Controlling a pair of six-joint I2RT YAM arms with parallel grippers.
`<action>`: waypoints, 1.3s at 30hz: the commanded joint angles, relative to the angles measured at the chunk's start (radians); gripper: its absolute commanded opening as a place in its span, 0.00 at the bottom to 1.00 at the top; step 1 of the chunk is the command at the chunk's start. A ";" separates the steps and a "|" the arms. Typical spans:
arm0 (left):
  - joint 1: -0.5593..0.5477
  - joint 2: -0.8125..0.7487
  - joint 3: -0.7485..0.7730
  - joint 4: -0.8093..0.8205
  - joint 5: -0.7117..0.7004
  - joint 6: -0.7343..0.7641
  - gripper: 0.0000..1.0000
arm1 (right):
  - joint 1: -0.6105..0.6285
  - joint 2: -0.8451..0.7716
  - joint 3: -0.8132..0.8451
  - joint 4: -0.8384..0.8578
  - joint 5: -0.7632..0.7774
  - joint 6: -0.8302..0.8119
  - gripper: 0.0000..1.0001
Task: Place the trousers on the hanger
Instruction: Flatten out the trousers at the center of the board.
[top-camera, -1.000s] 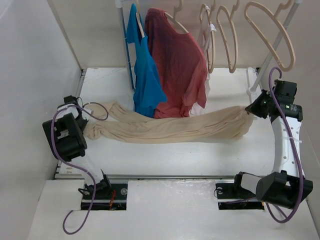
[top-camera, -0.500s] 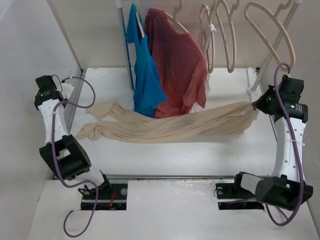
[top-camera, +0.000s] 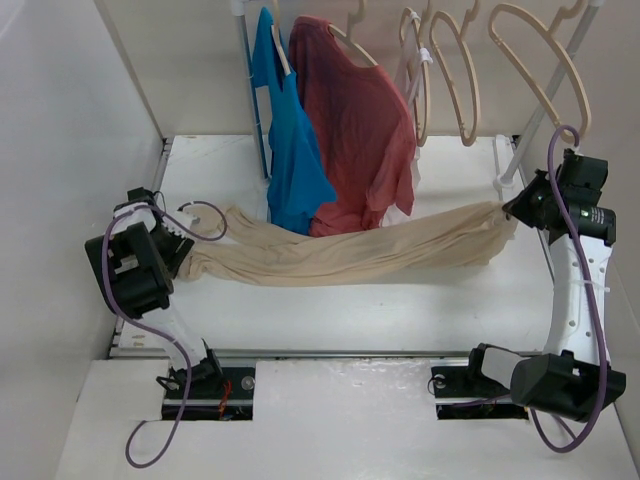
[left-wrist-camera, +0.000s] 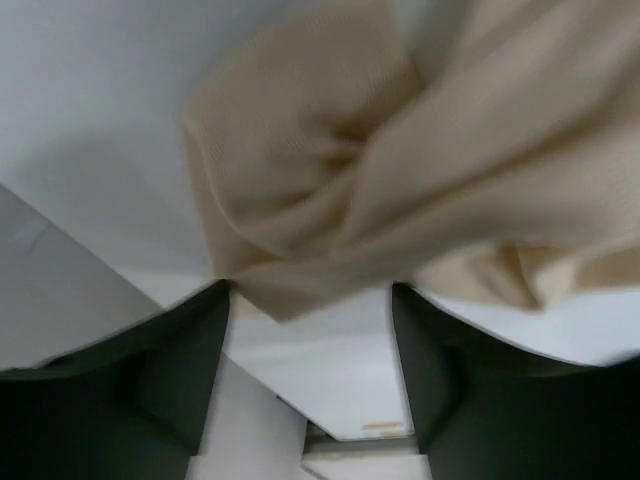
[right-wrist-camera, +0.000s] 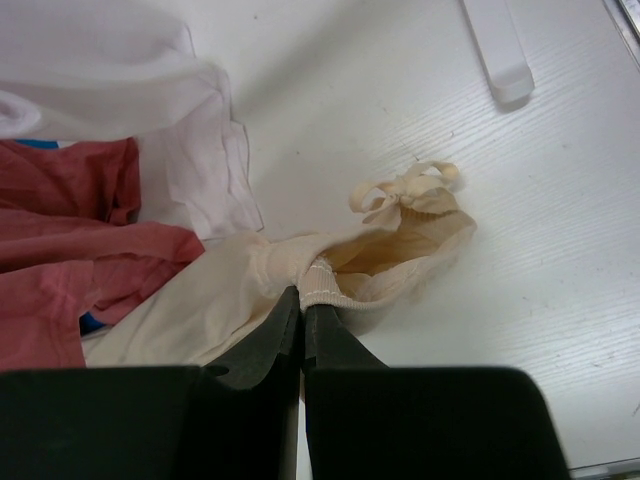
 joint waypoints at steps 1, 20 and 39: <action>0.001 0.039 0.071 0.031 0.045 -0.033 0.52 | -0.008 -0.031 -0.003 0.036 0.001 -0.019 0.00; 0.127 -0.258 0.443 -0.135 -0.052 -0.010 0.00 | -0.018 -0.050 0.204 -0.005 0.168 0.009 0.00; 0.109 -0.141 0.576 -0.165 -0.117 -0.108 0.00 | -0.018 -0.004 0.166 0.016 0.056 0.008 0.00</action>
